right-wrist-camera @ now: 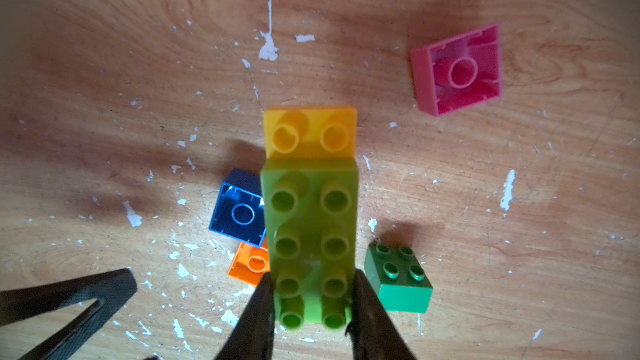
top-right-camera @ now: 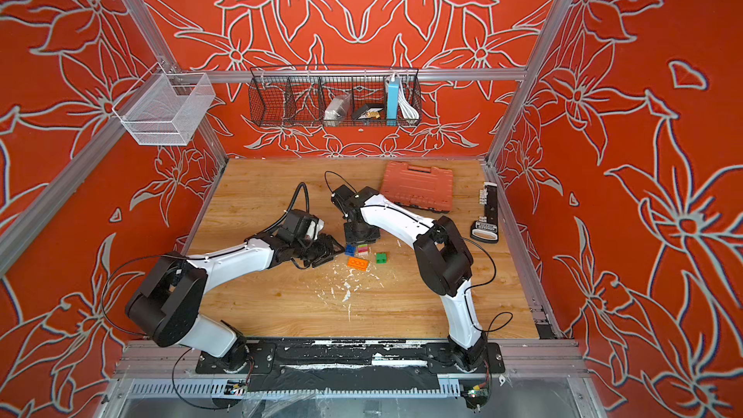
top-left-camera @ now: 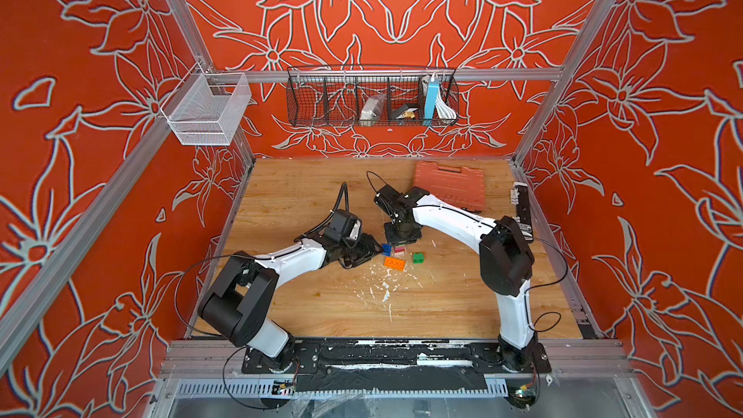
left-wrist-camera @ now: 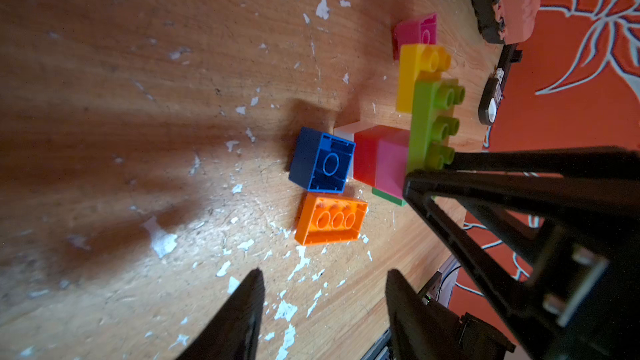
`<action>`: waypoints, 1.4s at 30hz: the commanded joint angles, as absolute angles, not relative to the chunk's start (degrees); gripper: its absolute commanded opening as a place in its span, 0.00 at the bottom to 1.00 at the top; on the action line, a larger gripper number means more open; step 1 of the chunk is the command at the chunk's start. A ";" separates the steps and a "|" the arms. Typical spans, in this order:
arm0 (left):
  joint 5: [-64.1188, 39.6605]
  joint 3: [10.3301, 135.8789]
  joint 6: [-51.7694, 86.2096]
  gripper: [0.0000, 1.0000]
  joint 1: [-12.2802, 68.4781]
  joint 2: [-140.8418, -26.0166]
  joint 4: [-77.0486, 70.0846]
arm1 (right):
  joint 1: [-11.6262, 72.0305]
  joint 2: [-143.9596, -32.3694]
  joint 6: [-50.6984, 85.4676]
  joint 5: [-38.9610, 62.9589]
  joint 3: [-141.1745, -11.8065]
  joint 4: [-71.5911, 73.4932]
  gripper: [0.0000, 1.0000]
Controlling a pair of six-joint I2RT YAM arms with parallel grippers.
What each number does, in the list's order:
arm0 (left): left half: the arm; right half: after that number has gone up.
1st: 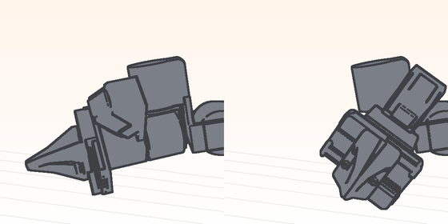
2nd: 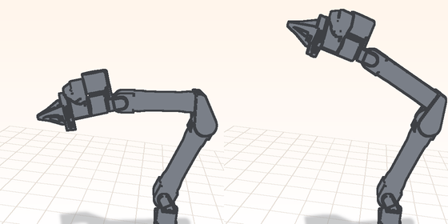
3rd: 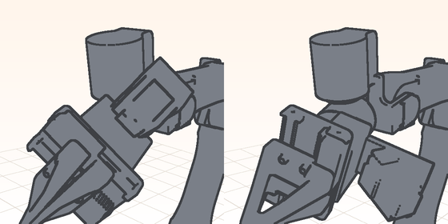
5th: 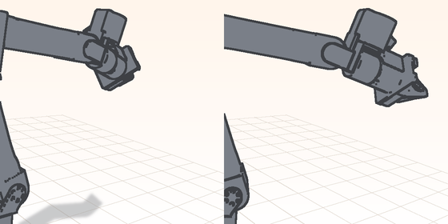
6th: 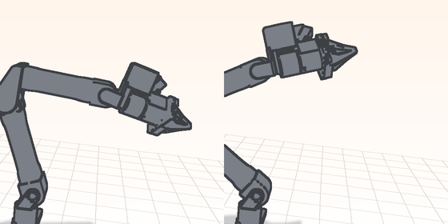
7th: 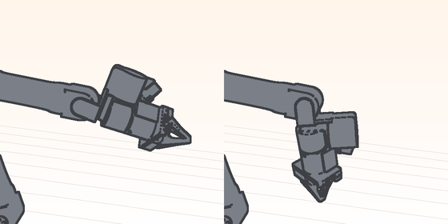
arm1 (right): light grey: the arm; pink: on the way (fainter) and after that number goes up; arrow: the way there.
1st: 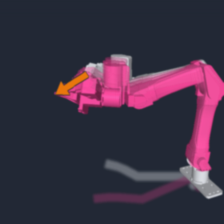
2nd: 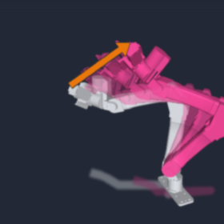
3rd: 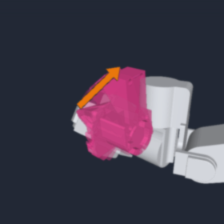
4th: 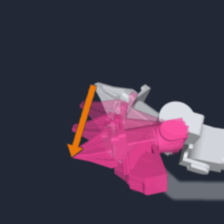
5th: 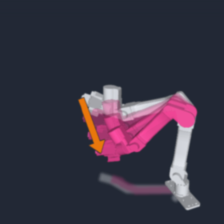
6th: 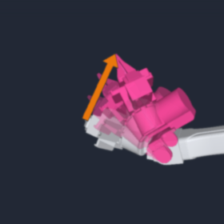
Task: Assemble the letter r with lego
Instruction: Assemble the lego brick with the lego brick.
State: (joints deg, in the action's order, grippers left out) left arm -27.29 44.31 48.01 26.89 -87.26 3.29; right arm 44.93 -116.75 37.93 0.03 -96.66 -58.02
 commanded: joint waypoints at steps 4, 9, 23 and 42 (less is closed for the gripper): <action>-28.05 43.42 47.99 0.58 26.75 -85.77 2.68 | 44.75 -122.47 40.27 1.03 -89.91 -56.97 0.00; -27.95 43.07 47.90 0.57 26.72 -85.24 2.71 | 44.83 -123.36 41.15 2.80 -85.49 -55.11 0.00; -26.33 41.66 46.86 0.57 26.69 -80.99 4.81 | 47.47 -127.11 38.44 1.07 -84.83 -57.33 0.00; -21.07 36.62 44.21 0.59 24.66 -59.96 15.24 | 44.73 -109.11 27.36 -3.65 -92.30 -56.54 0.00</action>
